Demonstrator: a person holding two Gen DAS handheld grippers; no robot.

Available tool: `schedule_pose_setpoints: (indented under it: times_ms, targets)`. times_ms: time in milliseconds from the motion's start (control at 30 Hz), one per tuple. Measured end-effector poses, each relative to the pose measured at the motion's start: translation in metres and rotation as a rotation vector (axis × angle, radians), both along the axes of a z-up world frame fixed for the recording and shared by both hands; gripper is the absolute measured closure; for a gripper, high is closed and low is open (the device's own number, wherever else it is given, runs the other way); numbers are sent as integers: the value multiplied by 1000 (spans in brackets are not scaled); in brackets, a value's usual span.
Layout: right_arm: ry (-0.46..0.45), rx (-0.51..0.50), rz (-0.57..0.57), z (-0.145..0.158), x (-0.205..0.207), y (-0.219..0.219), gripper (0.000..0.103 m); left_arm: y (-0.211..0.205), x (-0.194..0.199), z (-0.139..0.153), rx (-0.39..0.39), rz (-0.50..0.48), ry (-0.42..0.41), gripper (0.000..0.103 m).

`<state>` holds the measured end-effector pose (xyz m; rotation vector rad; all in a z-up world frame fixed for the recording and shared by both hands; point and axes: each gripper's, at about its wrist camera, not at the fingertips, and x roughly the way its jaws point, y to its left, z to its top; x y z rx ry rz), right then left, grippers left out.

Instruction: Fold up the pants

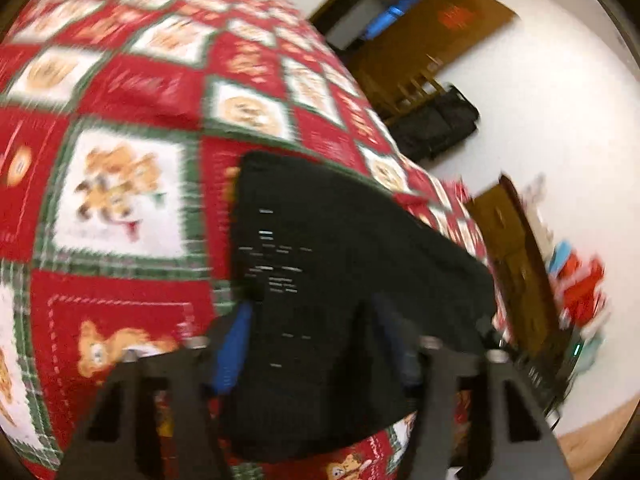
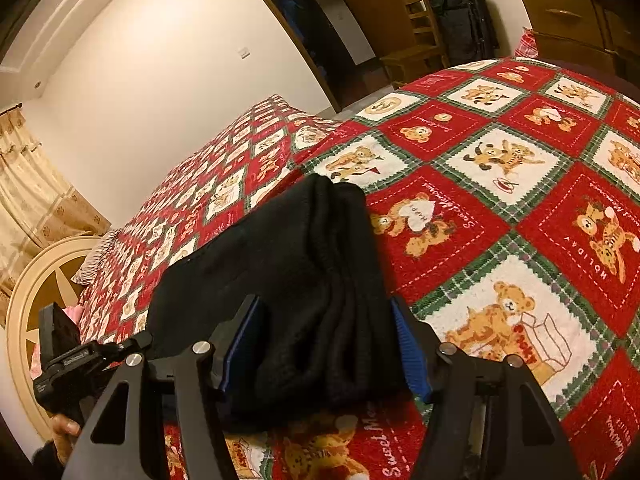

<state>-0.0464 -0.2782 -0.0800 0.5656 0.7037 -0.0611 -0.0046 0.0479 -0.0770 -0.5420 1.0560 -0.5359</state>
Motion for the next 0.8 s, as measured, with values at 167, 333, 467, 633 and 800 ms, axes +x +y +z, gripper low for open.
schedule_pose_setpoints:
  times_ms: [167, 333, 467, 633, 800]
  targets:
    - [-1, 2, 0, 0, 0, -1, 41, -5, -4, 8, 55, -7, -37, 79]
    - [1, 15, -5, 4, -1, -8, 41, -7, -4, 9, 91, 28, -45, 73]
    - [8, 72, -24, 0, 2, -16, 41, -8, 1, 2, 95, 69, -11, 57]
    - [11, 34, -3, 0, 5, -5, 39, -21, 3, 5, 89, 59, -21, 31]
    - [0, -26, 33, 9, 4, 4, 67, -32, -4, 8, 131, 8, -72, 62]
